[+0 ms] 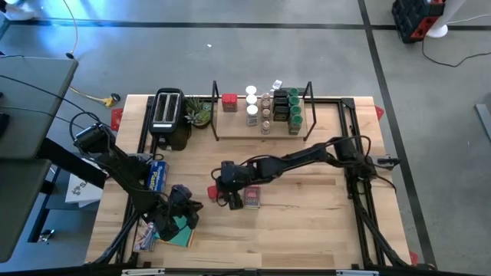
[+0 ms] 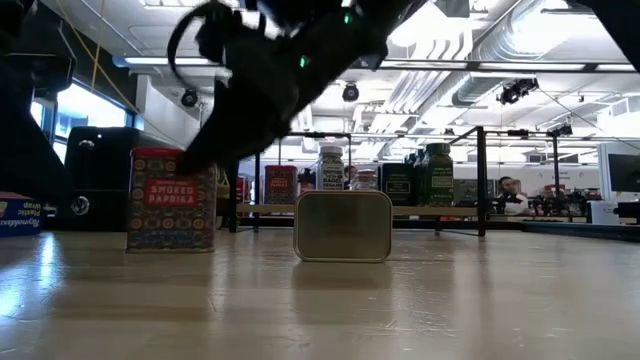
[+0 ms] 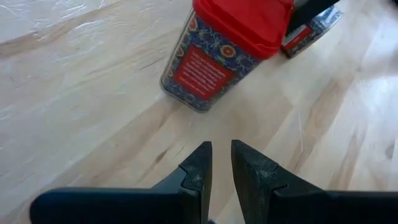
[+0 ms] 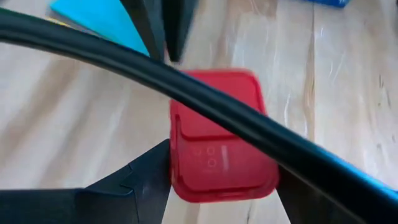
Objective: Shelf spices
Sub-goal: Put the left red seasoning can on the shelf aligned with the other red seasoning can
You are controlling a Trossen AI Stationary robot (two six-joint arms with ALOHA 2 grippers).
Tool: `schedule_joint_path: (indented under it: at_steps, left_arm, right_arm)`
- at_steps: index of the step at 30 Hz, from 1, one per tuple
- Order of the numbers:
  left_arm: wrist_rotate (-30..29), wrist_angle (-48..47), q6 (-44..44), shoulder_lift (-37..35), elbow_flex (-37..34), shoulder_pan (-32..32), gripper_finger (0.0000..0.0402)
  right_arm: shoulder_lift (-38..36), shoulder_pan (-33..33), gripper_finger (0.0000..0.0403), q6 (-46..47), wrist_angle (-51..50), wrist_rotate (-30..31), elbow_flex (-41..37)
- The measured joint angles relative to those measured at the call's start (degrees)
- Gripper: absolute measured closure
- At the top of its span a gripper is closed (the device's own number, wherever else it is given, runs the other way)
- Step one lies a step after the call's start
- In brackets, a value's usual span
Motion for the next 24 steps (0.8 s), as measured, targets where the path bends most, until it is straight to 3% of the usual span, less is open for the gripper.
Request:
schedule_joint_path:
  at_steps: [14,19,24]
  left_arm:
    - [-0.5,0.0,0.1,0.0,0.0,0.0,0.0344]
    - [-0.5,0.0,0.1,0.0,0.0,0.0,0.0344]
    - [-0.9,0.0,0.1,0.0,0.0,0.0,0.0344]
  right_arm:
    - [1.8,1.3,0.0156,0.5,7.5,2.4,-0.1]
    - [1.7,1.3,0.0199,3.0,7.8,3.1,-0.1]
    - [-2.5,0.3,0.0201,2.2,4.2,5.2,-0.1]
